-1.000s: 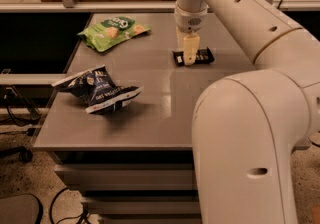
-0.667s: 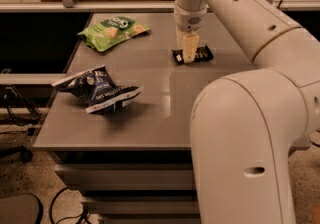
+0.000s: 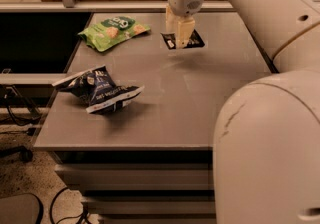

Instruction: Move rxbar chocolate near blue chip bag

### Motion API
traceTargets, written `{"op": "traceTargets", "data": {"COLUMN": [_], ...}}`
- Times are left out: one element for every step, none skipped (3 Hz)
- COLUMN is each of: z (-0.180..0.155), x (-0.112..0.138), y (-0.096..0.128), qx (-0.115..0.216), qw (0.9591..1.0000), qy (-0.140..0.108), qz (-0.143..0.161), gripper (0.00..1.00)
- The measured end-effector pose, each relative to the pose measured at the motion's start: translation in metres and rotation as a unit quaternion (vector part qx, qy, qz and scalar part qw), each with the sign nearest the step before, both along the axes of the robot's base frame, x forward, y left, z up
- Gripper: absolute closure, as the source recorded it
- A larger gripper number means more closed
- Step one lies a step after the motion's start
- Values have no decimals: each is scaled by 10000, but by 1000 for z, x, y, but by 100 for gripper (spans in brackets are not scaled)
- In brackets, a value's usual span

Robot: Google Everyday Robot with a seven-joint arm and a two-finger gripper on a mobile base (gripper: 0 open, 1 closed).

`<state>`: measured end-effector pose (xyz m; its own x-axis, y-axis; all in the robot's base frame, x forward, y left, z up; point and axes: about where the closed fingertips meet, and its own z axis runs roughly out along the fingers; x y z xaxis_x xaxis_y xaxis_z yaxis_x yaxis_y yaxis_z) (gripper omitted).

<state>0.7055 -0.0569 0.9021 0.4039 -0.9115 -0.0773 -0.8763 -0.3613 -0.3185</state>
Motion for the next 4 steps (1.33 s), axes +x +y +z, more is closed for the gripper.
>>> {"op": "traceTargets", "data": {"z": [27,27,26,25], "x": [-21,-21,-21,-34], "y": [29,29,39,61], "qx": [279,280,353,455], "qw": [9967,9967,9953,9902], "qy": [-181,-182,-196,-123], "qz": [743,744,881,1311], "gripper": [100,100,100,100]}}
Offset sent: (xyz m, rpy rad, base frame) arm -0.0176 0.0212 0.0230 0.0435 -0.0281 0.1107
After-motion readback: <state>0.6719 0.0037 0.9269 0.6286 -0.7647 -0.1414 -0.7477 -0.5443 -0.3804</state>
